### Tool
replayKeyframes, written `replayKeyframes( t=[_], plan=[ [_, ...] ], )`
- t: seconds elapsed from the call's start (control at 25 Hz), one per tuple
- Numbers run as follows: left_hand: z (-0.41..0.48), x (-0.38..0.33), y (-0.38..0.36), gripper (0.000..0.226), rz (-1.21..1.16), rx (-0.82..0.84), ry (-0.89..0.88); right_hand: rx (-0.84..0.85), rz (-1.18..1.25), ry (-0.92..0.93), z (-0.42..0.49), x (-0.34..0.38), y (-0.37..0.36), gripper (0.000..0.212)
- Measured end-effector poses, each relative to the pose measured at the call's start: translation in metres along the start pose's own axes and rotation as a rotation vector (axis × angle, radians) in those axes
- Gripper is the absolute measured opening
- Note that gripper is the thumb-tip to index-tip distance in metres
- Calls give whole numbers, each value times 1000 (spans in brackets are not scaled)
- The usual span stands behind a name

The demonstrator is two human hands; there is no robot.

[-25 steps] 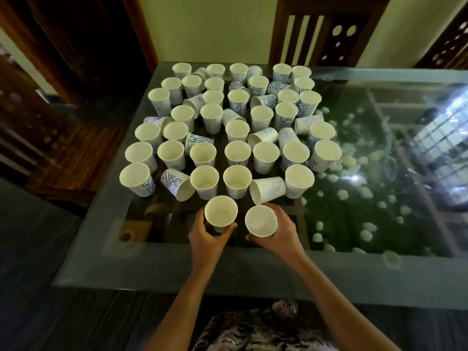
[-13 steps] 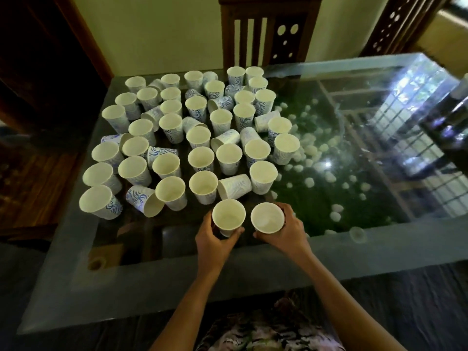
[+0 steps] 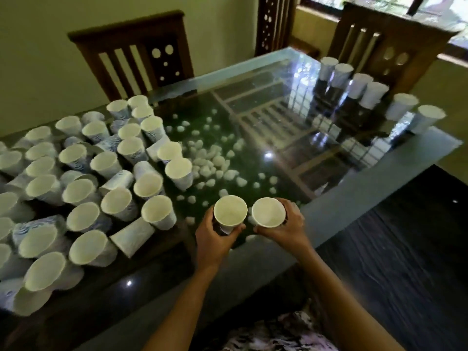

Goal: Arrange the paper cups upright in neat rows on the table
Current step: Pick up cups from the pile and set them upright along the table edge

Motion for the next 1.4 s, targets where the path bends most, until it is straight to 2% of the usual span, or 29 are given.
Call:
replayKeyframes(
  t=[0.32, 0.52, 1.0, 1.24, 1.4],
  plan=[
    [-2, -94, -182, 61, -119, 93, -2, -105, 26, 18, 109, -85, 136, 77],
    [7, -136, -270, 67, -111, 152, -13, -132, 27, 45, 174, -118, 203, 76],
    [92, -175, -431, 71, -105, 169, 36, -182, 33, 15, 328, -174, 262, 78],
    [107, -198, -526, 74, -35, 360, -11, -323, 39, -105, 352, -213, 309, 85],
    [111, -211, -578, 74, -48, 466, 5, -405, 21, -149, 354, -235, 327, 81]
  ],
)
Point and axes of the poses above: each hand's wrist, its own z-axis towards the middle knuckle, its own y-axis out of the back of the hand, x = y × z, the point moved 4 cm from there along z, towards the middle knuckle, and after that the axes turned 9 degrees about -x, right-handed, at the moved point
